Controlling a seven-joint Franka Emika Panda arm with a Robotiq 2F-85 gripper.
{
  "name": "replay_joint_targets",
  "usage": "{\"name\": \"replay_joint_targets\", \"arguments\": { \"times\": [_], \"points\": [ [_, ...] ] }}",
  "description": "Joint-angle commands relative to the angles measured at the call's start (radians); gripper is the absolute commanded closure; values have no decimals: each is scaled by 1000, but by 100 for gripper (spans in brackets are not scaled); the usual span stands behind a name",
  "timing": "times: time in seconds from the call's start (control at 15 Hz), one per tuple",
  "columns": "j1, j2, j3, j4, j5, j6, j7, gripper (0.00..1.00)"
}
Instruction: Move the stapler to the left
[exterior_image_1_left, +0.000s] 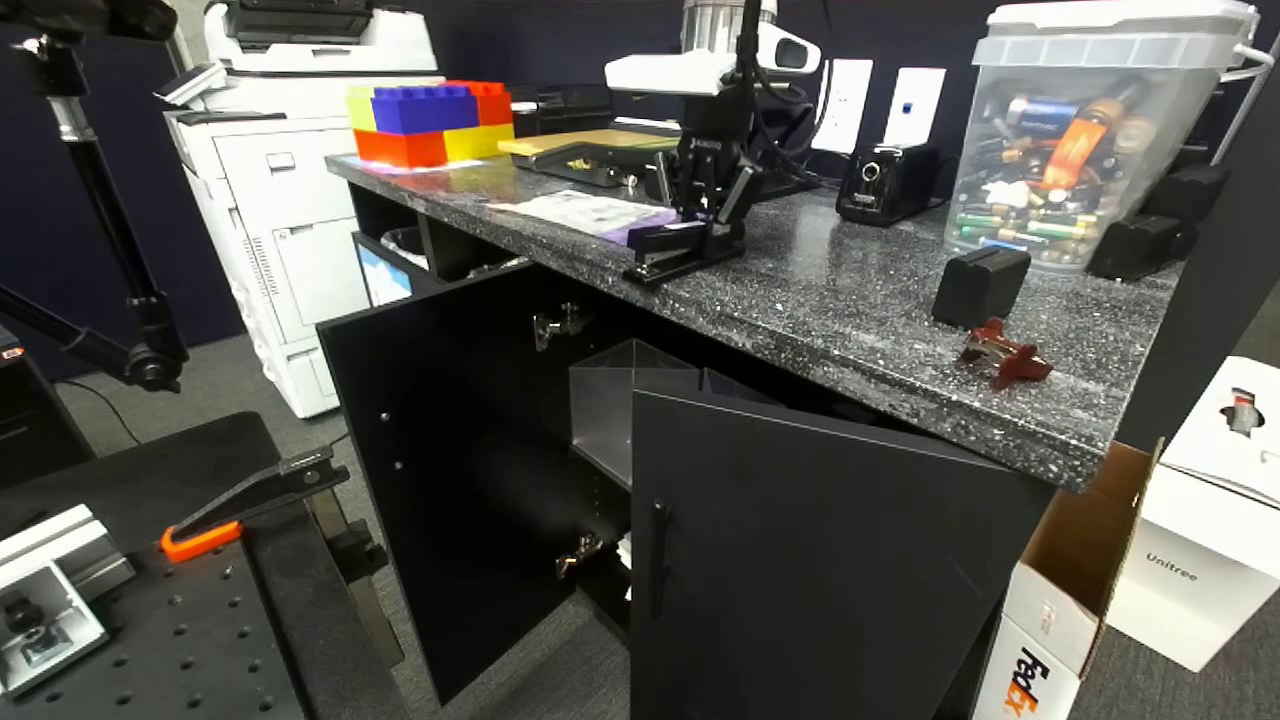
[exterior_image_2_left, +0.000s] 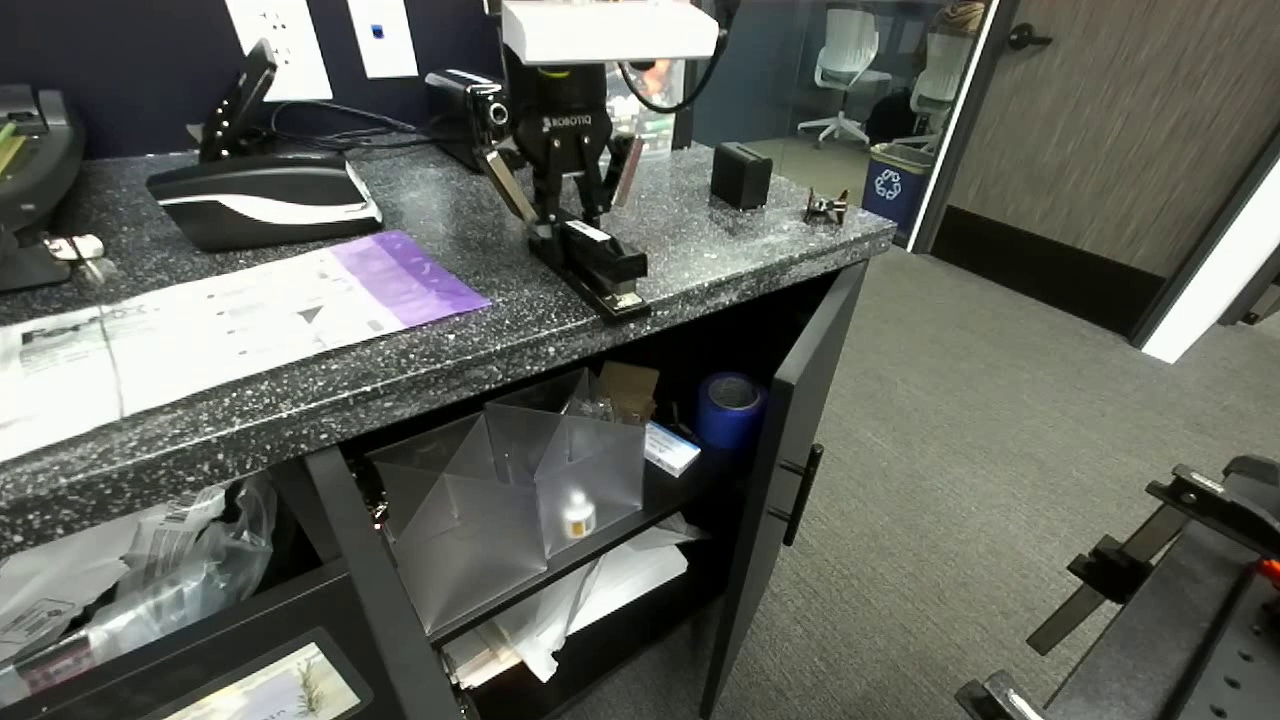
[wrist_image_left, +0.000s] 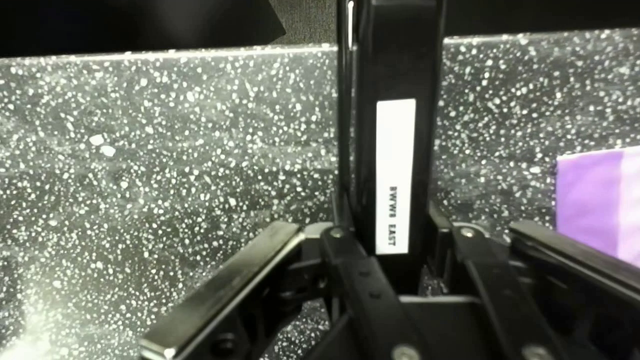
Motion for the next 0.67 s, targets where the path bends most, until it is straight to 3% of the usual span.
{"name": "replay_joint_targets", "arguments": {
  "times": [0.0, 0.33, 0.4, 0.47, 0.6],
  "points": [
    [-15, -34, -4, -8, 0, -14, -18, 39],
    [5, -174, 12, -7, 13, -195, -14, 5],
    [6, -217, 6, -15, 14, -266, 26, 1],
    [2, -147, 2, -5, 5, -165, -1, 15],
    [9, -206, 2, -7, 6, -239, 9, 1]
  ]
}}
